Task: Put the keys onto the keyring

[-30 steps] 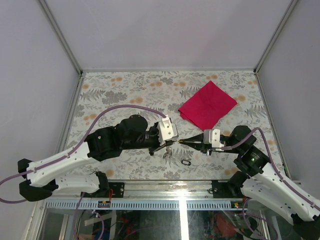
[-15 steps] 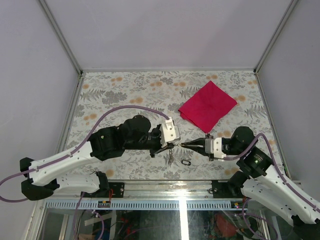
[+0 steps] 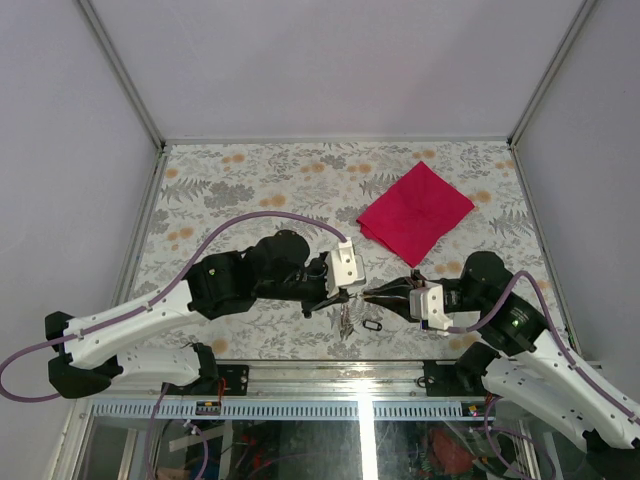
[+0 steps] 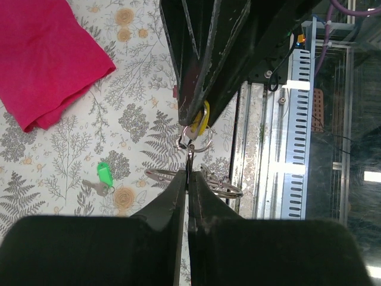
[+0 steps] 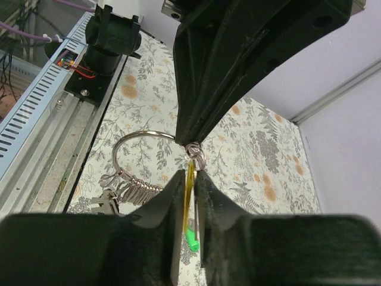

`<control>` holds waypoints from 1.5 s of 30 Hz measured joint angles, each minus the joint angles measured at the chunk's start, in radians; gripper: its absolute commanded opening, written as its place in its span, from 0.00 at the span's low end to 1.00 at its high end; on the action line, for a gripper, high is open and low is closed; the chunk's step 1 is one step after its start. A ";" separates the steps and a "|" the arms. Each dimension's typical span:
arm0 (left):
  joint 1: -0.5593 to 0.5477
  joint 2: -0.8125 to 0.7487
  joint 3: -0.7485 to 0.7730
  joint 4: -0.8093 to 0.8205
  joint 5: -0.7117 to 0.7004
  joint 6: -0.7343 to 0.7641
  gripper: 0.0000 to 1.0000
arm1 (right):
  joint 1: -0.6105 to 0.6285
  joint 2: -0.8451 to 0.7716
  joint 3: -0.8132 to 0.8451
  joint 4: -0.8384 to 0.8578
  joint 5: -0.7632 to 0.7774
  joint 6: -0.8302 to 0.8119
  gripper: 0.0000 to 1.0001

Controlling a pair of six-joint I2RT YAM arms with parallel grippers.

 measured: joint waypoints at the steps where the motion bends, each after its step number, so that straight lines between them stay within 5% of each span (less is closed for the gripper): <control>1: 0.000 0.001 0.000 -0.002 -0.001 0.000 0.00 | 0.000 0.001 0.003 -0.003 -0.003 0.000 0.28; 10: 0.000 0.001 0.000 -0.003 -0.029 0.000 0.00 | 0.000 -0.050 0.016 -0.046 0.047 0.011 0.42; 24: 0.000 0.001 -0.003 0.012 -0.169 -0.099 0.00 | 0.000 -0.067 0.027 -0.005 0.339 0.382 0.39; 45: 0.000 0.025 -0.008 0.026 -0.199 -0.145 0.00 | 0.000 0.070 0.031 0.098 0.129 0.428 0.35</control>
